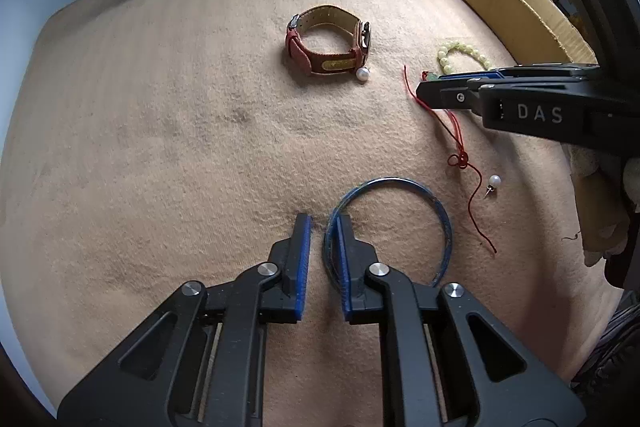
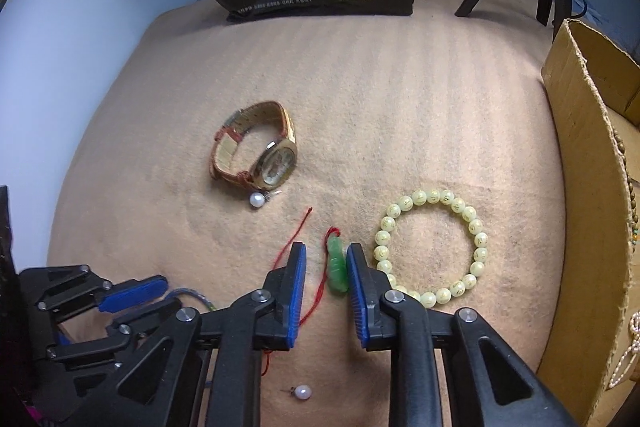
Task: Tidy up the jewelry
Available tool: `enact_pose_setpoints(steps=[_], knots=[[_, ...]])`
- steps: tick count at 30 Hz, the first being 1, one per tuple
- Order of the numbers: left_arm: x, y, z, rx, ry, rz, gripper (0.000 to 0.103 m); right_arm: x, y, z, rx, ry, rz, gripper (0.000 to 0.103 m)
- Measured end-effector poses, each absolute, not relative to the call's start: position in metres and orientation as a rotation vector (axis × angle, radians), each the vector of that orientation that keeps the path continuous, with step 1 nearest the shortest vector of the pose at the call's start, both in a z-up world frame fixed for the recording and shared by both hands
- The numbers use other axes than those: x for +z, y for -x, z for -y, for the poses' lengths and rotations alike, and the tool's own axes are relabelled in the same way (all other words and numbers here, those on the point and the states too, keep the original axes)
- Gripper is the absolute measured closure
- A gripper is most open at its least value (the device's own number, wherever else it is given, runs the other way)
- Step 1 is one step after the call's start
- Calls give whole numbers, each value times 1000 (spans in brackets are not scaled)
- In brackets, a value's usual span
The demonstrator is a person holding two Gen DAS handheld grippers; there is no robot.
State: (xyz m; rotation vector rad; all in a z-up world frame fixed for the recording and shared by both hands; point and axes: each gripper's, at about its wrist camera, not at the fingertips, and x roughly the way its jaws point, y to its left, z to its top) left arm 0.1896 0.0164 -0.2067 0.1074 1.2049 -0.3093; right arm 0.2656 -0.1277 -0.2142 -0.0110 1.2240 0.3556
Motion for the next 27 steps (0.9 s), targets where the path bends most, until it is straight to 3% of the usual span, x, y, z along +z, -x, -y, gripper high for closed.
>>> enact_pose_setpoints(steps=[6,27], knots=[[-207,-190,-14,-302,-119,-1194,99,-216,-265,123,342,49,-1204,99],[-175,-183,-33,-265,-26,-1129,101,-186,-237,125,377,65,-1129,100]])
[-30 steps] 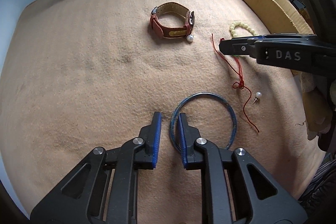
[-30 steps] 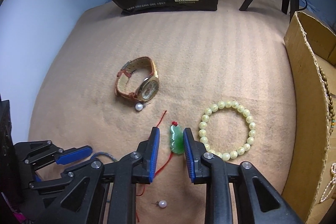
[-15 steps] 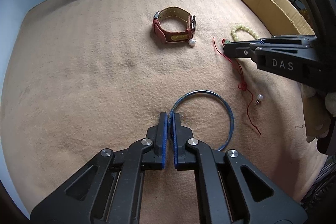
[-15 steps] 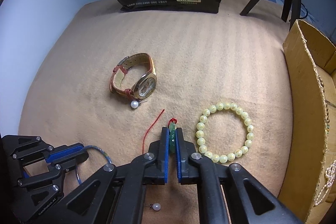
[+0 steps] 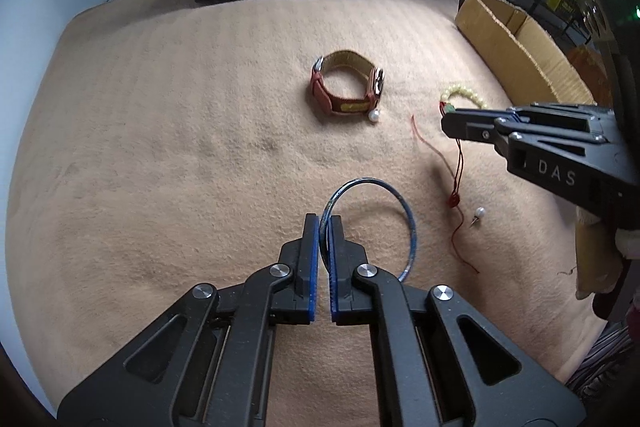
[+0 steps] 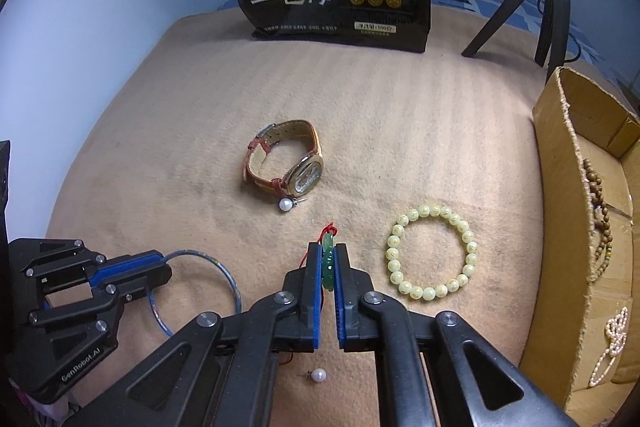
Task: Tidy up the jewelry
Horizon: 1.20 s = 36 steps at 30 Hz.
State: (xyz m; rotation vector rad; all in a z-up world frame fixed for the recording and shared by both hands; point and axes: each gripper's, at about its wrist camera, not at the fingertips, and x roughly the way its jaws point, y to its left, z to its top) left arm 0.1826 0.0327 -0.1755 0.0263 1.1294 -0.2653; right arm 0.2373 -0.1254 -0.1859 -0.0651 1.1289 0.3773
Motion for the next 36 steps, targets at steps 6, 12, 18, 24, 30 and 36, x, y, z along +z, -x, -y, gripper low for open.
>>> enact_pose_setpoints(steps=[6,12,18,24,30,36], knots=[[-163,-181,-31,-268,-6,-1101,101,-168,-231,133,385,53,-1099,100],[-151,-179,-25,-274,-3,-1071,102,-151,-223,147,381,48,-1062,100],[-140,-178,-19,-285,12,-1044,102,-134,-215,161,362,51,-1023,100],[-129,-175,-10,-298,11,-1014,102,-117,-204,179,347,54,-985,100],[-115,-173,2,-322,21,-988,102,-103,-196,204,322,32,-959,100],[-101,-170,22,-359,17,-959,102,-85,-190,232,287,13,-919,100]])
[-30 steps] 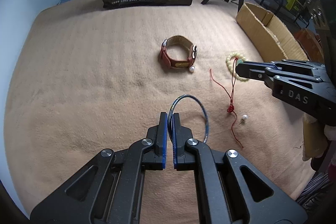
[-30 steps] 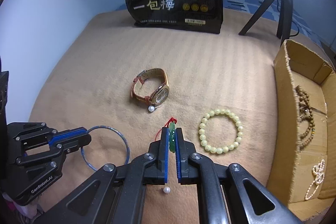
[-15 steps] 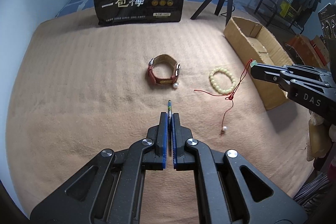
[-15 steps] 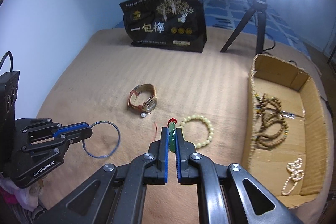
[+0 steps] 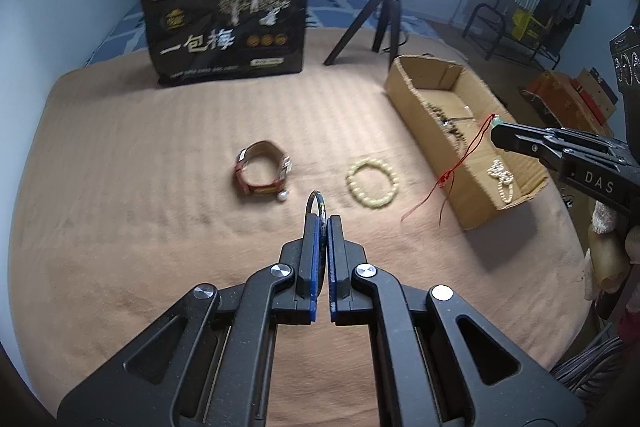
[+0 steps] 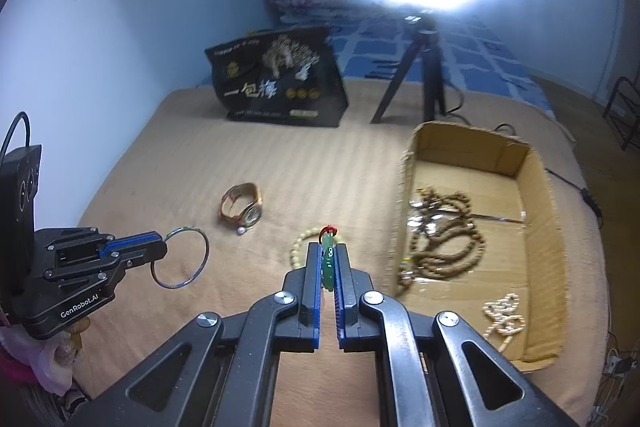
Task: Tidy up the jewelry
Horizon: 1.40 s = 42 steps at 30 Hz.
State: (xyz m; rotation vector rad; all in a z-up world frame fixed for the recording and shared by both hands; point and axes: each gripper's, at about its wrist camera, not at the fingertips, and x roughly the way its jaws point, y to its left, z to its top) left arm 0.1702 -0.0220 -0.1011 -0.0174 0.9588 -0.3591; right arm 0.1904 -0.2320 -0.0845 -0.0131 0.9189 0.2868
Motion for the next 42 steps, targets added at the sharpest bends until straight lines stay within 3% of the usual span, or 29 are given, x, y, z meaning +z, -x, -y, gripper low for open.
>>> enact_pose_setpoints(steps=[20,42], knots=[[-62,-177,113,-516,9,-875,102,-52,-189,330,106,-78,-841,100],[-81,-186,196,-622,-24,-905,102,-77,-208,369,23,-118,-885,100]])
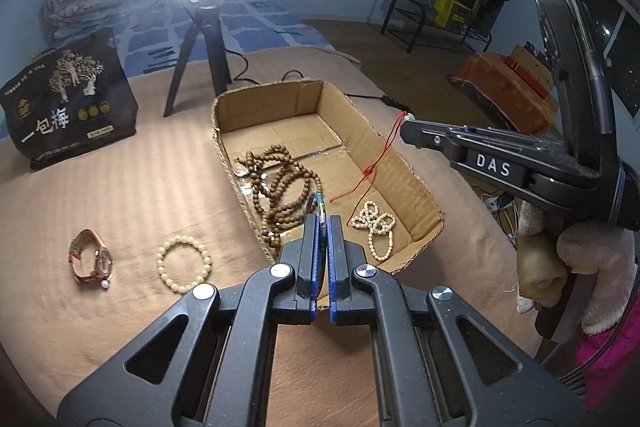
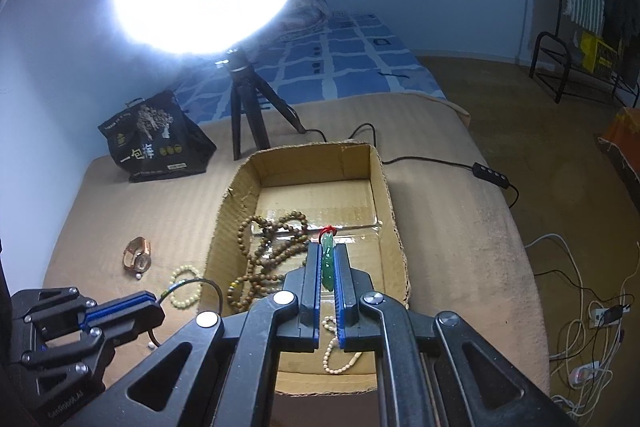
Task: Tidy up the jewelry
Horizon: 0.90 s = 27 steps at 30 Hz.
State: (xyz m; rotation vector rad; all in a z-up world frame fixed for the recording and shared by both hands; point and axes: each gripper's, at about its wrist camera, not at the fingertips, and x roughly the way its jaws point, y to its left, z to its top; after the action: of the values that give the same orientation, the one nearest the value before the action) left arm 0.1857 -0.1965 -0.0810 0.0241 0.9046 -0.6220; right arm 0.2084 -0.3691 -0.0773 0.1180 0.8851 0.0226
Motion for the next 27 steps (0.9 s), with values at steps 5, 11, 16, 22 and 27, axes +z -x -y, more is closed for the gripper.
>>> enact_pose_setpoints(steps=[5,11,16,22,27], knots=[[-89,-187,203,-632,-34,-919,102,-86,-213,374,14,-131,-906,100],[-95,-188,208,-636,-42,-924,102,-94,-216,379,10,-140,-927,100],[-99,-189,210,-644,-50,-932,102,-95,-217,380,11,-143,-931,100],[-103,-193,210,-629,-47,-946,96,-95,-217,380,16,-152,-927,71],[-105,-198,202,-597,-27,-958,61,-93,-216,381,-9,-153,-913,40]])
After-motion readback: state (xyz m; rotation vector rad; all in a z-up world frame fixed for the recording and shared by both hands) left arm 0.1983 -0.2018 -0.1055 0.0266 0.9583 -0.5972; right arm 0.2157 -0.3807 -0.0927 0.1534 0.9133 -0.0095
